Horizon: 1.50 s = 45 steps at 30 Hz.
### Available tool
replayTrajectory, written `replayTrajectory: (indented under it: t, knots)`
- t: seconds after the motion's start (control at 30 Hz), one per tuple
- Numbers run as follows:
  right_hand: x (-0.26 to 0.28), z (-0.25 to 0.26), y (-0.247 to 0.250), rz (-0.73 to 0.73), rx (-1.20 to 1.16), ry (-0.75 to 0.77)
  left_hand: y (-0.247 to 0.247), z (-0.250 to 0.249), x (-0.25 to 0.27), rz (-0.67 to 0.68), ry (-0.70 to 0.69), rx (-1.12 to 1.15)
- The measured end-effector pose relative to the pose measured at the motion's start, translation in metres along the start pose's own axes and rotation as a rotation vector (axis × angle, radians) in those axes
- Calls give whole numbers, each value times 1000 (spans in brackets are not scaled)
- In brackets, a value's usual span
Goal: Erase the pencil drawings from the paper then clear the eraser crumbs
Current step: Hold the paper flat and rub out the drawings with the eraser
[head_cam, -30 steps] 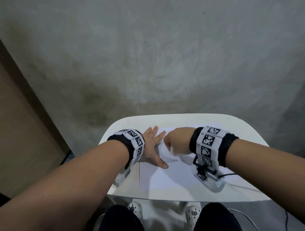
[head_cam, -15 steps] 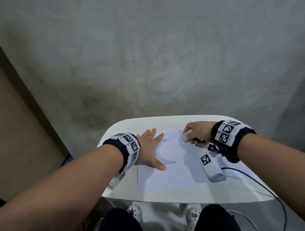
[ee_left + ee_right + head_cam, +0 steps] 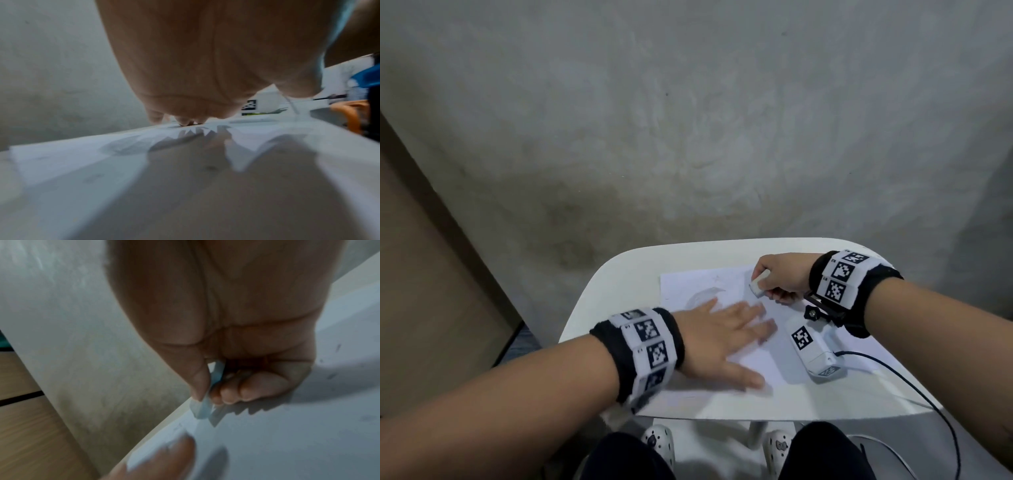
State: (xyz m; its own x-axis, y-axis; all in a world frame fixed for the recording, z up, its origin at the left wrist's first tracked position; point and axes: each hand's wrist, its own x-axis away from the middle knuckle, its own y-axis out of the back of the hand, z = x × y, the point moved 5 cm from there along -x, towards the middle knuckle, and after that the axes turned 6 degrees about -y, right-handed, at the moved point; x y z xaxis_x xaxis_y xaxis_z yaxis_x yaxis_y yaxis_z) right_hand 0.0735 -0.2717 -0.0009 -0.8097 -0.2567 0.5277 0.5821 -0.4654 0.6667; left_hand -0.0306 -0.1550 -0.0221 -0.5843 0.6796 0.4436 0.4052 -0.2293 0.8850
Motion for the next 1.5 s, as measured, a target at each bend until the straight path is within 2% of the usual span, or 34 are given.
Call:
replayTrajectory:
  t: [0.13,0.23,0.33,0.37,0.47,0.57,0.77,0.93,1.03,1.17,1.3,1.43,1.5]
  knots:
    - [-3,-2,1,-9,-70,-20,13,67,7,-108,346,67]
    - [-5,-2,-1,14,-33,-23,9,90,5,-87,466,142]
    - [-7,0,-2,82,86,-22,4,94,0,-54,481,181]
    - [-10,4,1,62,162,-12,3,95,-1,-49,482,184]
    - [-13,36,11,-160,507,69,1,97,-2,-37,478,207]
    - [-29,71,6,-248,719,132,1,98,-2,-18,470,216]
    - [-60,90,-27,-170,1044,166,-2,103,-7,-15,469,226]
    - [-65,94,-20,-207,1126,143,-2,105,-7,6,465,218]
    - [-61,97,-28,-202,1158,194,-3,105,-7,-17,462,227]
    - [-67,92,-17,-213,1107,107,-2,104,-6,2,458,218]
    - [-63,94,-25,-185,1158,145,-2,104,-7,-22,462,234]
    - [-71,92,-17,-193,1146,53,-1,102,-6,5,462,229]
    - [-68,98,-21,-179,1164,71,0,101,-6,-18,460,237]
